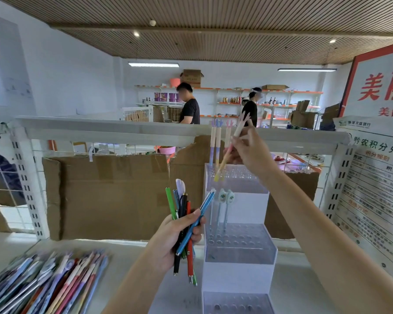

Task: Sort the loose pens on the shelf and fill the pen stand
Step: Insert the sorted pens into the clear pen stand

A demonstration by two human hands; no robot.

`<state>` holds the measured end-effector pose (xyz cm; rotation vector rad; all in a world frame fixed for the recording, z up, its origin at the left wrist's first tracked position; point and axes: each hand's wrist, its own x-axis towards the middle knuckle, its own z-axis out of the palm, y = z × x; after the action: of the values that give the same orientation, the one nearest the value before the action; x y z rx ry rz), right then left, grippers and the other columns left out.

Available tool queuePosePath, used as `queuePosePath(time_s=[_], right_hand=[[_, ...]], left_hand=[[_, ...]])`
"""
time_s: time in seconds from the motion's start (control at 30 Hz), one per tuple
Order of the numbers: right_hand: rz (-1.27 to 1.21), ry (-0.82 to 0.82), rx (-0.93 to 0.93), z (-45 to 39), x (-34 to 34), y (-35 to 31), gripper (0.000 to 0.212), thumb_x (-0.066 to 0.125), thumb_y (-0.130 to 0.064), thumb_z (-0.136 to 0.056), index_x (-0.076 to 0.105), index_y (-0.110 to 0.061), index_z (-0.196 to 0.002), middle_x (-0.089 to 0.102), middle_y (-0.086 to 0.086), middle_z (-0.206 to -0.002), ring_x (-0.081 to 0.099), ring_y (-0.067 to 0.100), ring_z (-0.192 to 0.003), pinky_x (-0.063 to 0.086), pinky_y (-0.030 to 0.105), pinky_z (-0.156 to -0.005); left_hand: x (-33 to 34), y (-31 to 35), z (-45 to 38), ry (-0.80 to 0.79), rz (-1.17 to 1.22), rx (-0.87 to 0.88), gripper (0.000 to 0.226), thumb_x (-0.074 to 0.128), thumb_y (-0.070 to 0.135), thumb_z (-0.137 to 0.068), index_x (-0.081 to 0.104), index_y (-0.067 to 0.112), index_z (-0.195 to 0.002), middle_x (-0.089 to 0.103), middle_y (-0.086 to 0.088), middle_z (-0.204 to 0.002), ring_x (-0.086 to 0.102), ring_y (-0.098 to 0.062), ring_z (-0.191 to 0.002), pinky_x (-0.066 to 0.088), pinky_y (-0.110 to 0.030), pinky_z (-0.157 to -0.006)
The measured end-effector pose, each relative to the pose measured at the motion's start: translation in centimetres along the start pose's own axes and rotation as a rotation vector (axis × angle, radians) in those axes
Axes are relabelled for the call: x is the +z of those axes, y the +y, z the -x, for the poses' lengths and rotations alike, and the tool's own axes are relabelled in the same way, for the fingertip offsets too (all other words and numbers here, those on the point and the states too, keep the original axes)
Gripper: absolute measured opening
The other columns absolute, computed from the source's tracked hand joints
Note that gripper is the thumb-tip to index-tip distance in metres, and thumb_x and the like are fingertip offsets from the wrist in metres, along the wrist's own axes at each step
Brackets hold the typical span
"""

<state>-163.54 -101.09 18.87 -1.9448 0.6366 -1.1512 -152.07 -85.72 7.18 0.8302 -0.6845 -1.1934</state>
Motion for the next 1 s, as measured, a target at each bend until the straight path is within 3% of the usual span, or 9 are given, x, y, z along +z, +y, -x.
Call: queuePosePath(time_s=[0.17, 0.27, 0.5, 0.63, 0.8, 0.9, 1.0], right_hand=[[0.191, 0.163, -0.123, -1.1, -1.8, 0.8, 0.008, 0.051, -0.011, -0.095, 0.044, -0.011, -0.097, 0.064, 0.008, -0.093, 0.058, 0.009, -0.068, 0.046, 0.013, -0.053], [0.265, 0.199, -0.141, -1.9, -1.8, 1.1, 0.006, 0.049, -0.012, -0.097, 0.043, -0.01, -0.098, 0.062, 0.007, -0.094, 0.058, 0.013, -0.073, 0.045, 0.015, -0.057], [0.327, 0.138, -0.091, -3.2, -0.8, 3.0, 0.006, 0.046, -0.013, -0.098, 0.042, -0.008, -0.097, 0.061, 0.005, -0.083, 0.057, 0.016, -0.064, 0.048, 0.03, -0.062], [0.482, 0.05, -0.041, -3.3, 0.0, 3.5, 0.013, 0.053, -0.019, -0.096, 0.049, -0.007, -0.096, 0.058, 0.003, -0.075, 0.054, 0.015, -0.065, 0.039, 0.022, -0.056], [0.484, 0.012, 0.003, -3.3, 0.4, 4.3, 0.015, 0.055, -0.019, -0.095, 0.057, -0.004, -0.097, 0.066, 0.015, -0.088, 0.06, 0.025, -0.079, 0.044, 0.03, -0.067], [0.566, -0.049, 0.039, -3.4, 0.4, 4.6, 0.02, 0.059, -0.018, -0.092, 0.06, 0.0, -0.101, 0.067, 0.018, -0.097, 0.062, 0.031, -0.092, 0.048, 0.036, -0.08], [0.624, -0.079, 0.061, -3.2, 0.5, 4.7, 0.022, 0.061, -0.015, -0.09, 0.061, 0.001, -0.105, 0.066, 0.018, -0.102, 0.06, 0.033, -0.097, 0.046, 0.036, -0.081]], left_hand=[[0.4, 0.6, -0.2, -0.001, -0.009, 0.023, 0.008, 0.065, 0.013, -0.075, 0.067, 0.005, -0.072, 0.057, -0.009, -0.071, 0.048, -0.011, -0.049, 0.042, -0.018, -0.045], [0.9, 0.9, -0.2, -0.003, -0.008, 0.036, 0.01, 0.064, 0.012, -0.075, 0.069, 0.007, -0.067, 0.058, -0.009, -0.071, 0.048, -0.011, -0.049, 0.042, -0.018, -0.045], [1.3, 1.0, -0.2, 0.01, -0.04, 0.041, 0.011, 0.063, 0.013, -0.076, 0.063, 0.002, -0.079, 0.058, -0.009, -0.071, 0.049, -0.01, -0.049, 0.042, -0.018, -0.045], [1.3, 1.1, -0.2, 0.017, -0.055, 0.045, 0.011, 0.063, 0.013, -0.076, 0.062, 0.003, -0.08, 0.058, -0.008, -0.07, 0.049, -0.01, -0.049, 0.042, -0.018, -0.045], [0.9, 1.1, -0.2, 0.015, -0.044, 0.045, 0.01, 0.063, 0.013, -0.076, 0.062, 0.003, -0.079, 0.058, -0.009, -0.071, 0.05, -0.011, -0.05, 0.043, -0.019, -0.046], [0.9, 1.0, -0.3, 0.02, -0.065, 0.031, 0.013, 0.063, 0.014, -0.077, 0.061, 0.002, -0.082, 0.058, -0.007, -0.069, 0.049, -0.01, -0.049, 0.043, -0.018, -0.047], [1.0, 0.8, -0.5, 0.017, -0.071, 0.028, 0.014, 0.064, 0.015, -0.076, 0.063, 0.002, -0.081, 0.058, -0.007, -0.07, 0.05, -0.01, -0.05, 0.043, -0.018, -0.047]])
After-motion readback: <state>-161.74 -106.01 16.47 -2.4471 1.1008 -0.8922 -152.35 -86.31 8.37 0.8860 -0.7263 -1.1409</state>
